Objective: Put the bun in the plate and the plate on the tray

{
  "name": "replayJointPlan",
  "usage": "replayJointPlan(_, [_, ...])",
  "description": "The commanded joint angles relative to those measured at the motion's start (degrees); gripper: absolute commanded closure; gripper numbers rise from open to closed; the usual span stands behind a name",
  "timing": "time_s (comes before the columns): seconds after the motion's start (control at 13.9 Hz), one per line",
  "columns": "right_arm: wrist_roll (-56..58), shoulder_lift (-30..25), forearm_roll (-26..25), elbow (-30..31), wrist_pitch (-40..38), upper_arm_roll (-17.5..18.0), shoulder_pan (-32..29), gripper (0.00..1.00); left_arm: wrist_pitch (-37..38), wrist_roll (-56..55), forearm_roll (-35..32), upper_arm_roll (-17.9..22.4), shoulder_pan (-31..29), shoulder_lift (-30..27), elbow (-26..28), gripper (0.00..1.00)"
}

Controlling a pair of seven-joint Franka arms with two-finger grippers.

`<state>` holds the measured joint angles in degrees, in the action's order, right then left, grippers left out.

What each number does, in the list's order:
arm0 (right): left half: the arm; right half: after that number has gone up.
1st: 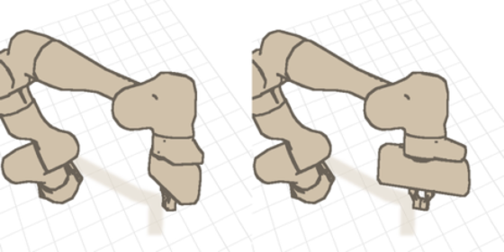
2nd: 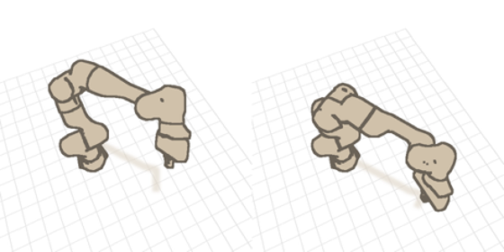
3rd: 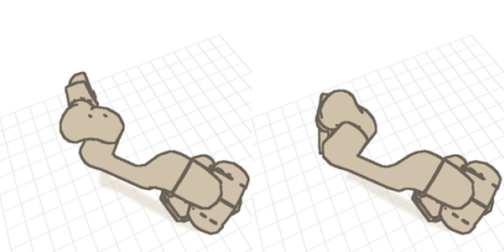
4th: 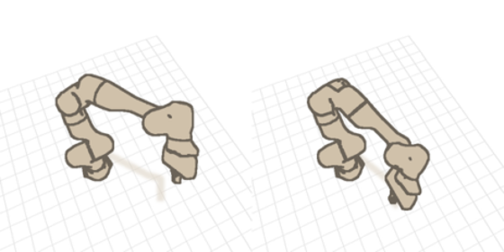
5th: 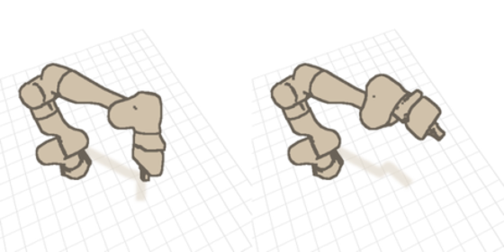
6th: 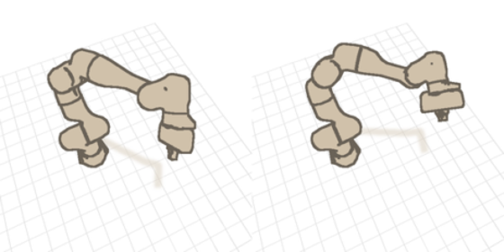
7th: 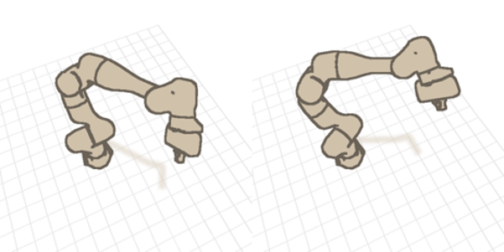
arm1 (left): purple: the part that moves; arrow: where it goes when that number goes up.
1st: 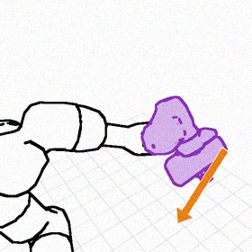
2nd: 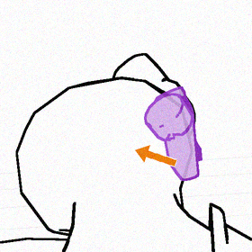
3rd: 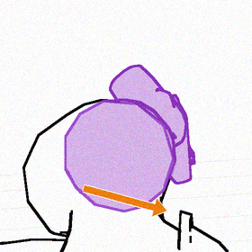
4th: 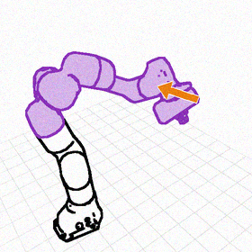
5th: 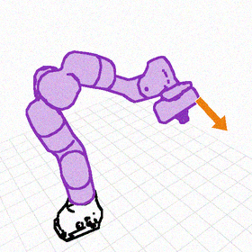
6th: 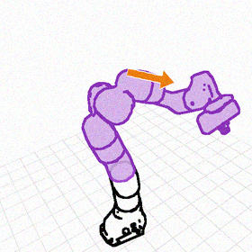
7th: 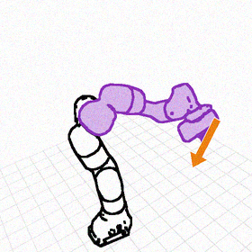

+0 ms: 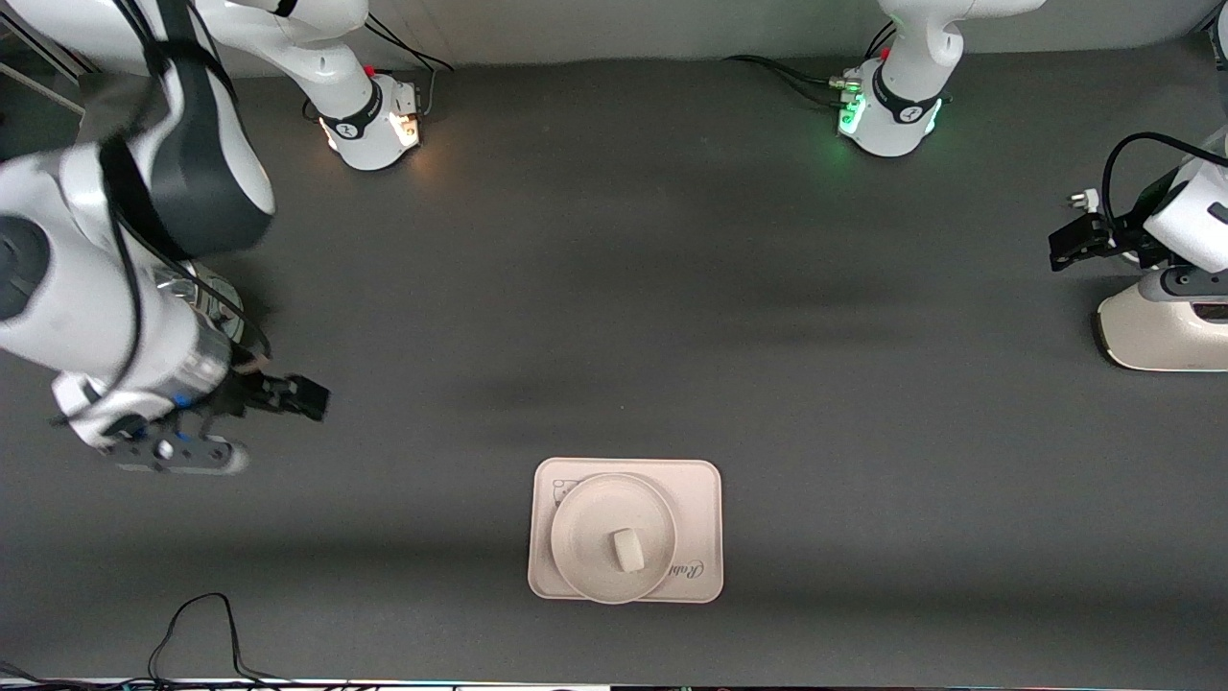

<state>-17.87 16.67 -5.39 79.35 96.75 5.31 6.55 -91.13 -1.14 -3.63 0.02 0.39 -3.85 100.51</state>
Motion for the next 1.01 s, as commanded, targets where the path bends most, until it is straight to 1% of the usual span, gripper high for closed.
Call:
replayJointPlan(0.0, [2.5, -12.4, 2.2, 14.8, 1.7, -2.6, -0.4, 0.0, 2.4, -2.0, 0.0, -0.6, 0.2, -0.2, -1.5, 0.0])
replayJointPlan(0.14, [4.4, -14.6, 2.2, 14.9, -1.2, -4.3, -0.4, 0.0, 2.4, -1.9, 0.1, -0.8, -0.6, -0.2, -1.9, 0.0])
replayJointPlan(0.22, [7.6, -15.1, 2.4, 14.9, -2.2, -6.3, -0.4, 0.0, 2.4, -1.8, 0.2, -1.1, -2.0, -0.1, -2.0, 0.0])
replayJointPlan(0.29, [12.1, -15.4, 4.5, 14.9, -2.7, -8.6, -0.4, 0.0, 2.4, -1.8, 0.2, -1.9, -3.1, 0.2, -2.4, 0.0])
replayJointPlan(0.36, [13.9, -15.9, 7.4, 14.9, -2.7, -10.5, -0.4, 0.0, 2.4, -1.7, 0.2, -2.3, -3.7, 0.3, -2.7, 0.0])
replayJointPlan(0.57, [13.5, -17.2, 7.9, 14.9, -2.8, -11.2, -0.3, 0.0, 2.4, -1.6, 0.1, -2.5, -3.7, 0.4, -2.8, 0.0])
replayJointPlan(0.72, [13.5, -17.4, 7.8, 14.7, -2.8, -12.5, -0.3, 0.0, 2.4, -1.2, 0.1, -2.7, -3.7, 0.4, -2.9, 0.0])
replayJointPlan(0.93, [11.1, -17.3, 7.2, 14.3, -2.6, -12.6, -0.3, 0.0, 3.4, -1.1, 0.2, -2.7, -3.7, 0.5, -3.2, 0.0])
